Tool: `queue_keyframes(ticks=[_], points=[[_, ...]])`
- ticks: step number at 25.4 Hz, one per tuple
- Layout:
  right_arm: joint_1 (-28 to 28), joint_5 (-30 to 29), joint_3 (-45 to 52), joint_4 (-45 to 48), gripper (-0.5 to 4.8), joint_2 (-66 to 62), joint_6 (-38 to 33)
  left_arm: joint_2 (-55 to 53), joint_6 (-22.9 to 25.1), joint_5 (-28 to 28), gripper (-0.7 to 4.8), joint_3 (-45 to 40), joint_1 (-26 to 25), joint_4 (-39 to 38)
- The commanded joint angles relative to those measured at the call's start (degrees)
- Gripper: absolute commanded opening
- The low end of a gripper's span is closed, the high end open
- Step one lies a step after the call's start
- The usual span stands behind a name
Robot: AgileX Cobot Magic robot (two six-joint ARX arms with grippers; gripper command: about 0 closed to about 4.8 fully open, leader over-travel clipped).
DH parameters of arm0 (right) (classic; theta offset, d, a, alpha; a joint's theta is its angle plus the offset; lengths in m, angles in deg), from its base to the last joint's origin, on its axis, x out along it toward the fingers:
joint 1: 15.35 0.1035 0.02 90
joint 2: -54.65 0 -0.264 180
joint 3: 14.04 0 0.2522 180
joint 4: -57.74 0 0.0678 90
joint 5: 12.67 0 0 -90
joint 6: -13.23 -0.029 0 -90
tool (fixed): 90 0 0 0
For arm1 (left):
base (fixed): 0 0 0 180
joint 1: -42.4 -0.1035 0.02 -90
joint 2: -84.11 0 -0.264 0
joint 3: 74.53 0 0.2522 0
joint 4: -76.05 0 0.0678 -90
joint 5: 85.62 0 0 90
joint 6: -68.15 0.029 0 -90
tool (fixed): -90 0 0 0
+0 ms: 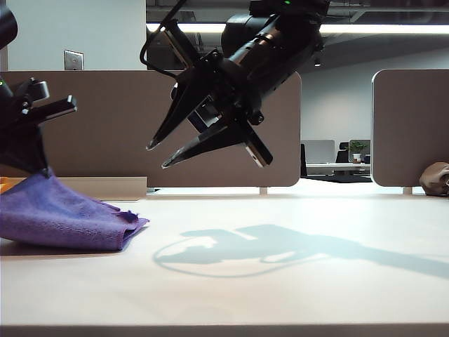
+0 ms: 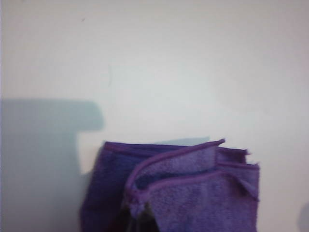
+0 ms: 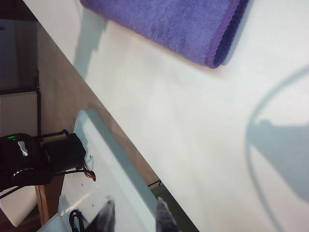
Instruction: Fold the bottom of the cloth upward, then fold it vertically to form a square shape.
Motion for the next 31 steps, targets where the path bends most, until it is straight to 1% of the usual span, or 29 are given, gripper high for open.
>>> queue_keyframes(ticks=[1, 2, 3, 4, 8, 10, 11, 12, 14, 16, 17, 18, 22, 23, 24, 27, 29, 30, 31], points=[[0.11, 1.16, -0.13, -0.04, 1.17, 0.39, 0.39, 0.15, 1.77, -0.44, 1.43, 0.11, 0.20, 2.95], [0.11, 1.11, -0.13, -0.07, 1.17, 0.39, 0.39, 0.15, 1.77, -0.35, 1.79, 0.11, 0.20, 3.06], [0.11, 1.11, -0.13, -0.07, 1.17, 0.39, 0.37, 0.15, 1.77, 0.70, 2.68, 0.11, 0.20, 3.28], [0.11, 1.11, -0.13, -0.04, 1.17, 0.39, 0.39, 0.15, 1.79, 1.57, 3.11, 0.11, 0.20, 3.30], [0.09, 1.51, -0.13, 0.35, 1.17, 0.39, 0.42, 0.15, 2.47, 2.45, 3.15, 0.11, 0.20, 3.39], [0.09, 2.38, -0.13, 0.35, 1.17, 0.39, 0.42, 0.13, 2.93, 1.11, 3.14, 0.11, 0.22, 3.13], [0.11, 2.25, -0.13, 0.35, 1.17, 0.39, 0.42, -0.09, 3.23, -0.11, 3.07, 0.11, 0.24, 2.43], [0.11, 2.21, -0.13, 0.33, 1.17, 0.39, 0.42, -0.26, 3.26, -0.02, 2.94, 0.13, 0.24, 0.92], [0.11, 2.25, -0.13, 0.13, 1.17, 0.39, 0.42, -0.92, 3.32, 2.58, 2.96, 0.11, 0.24, -1.25], [0.11, 2.29, -0.13, 0.15, 1.17, 0.39, 0.55, -0.83, 4.52, 2.05, 2.95, 0.13, 0.26, -0.04], [0.11, 2.38, -0.13, 0.17, 1.17, 0.39, 0.61, -0.79, 4.11, 1.92, 2.90, 0.17, 0.26, 0.55], [0.11, 2.43, -0.13, 0.15, 1.17, 0.39, 0.61, -0.81, 4.09, 2.32, 2.71, 0.17, 0.26, 0.44], [0.13, 3.43, -0.13, 0.13, 1.17, 0.39, 0.61, -0.83, 4.79, 6.54, 2.63, 0.17, 0.28, 0.07], [0.11, 4.33, -0.13, 0.13, 1.17, 0.39, 0.66, -0.66, 4.74, 8.09, 2.26, 0.17, 0.26, 0.94], [0.11, 4.39, -0.13, 0.15, 1.17, 0.39, 0.66, -0.55, 4.76, 8.37, 2.12, 0.17, 0.26, 1.84], [0.11, 4.70, -0.13, 0.15, 1.17, 0.39, 1.49, -0.22, 4.68, 7.93, 2.12, 0.24, 0.20, 3.82], [0.11, 5.49, -0.13, 0.26, 1.16, 0.39, 1.73, -0.22, 4.31, 5.11, 2.07, 0.22, 0.20, 3.43], [-0.07, 6.14, -0.13, 0.66, 1.03, 0.39, 1.97, -0.22, 4.31, 1.53, 1.33, 0.22, 0.24, 2.62], [-0.11, 6.21, -0.13, 1.29, 0.63, 0.39, 2.27, -0.22, 4.33, 0.04, 0.51, 0.22, 0.31, 1.95]])
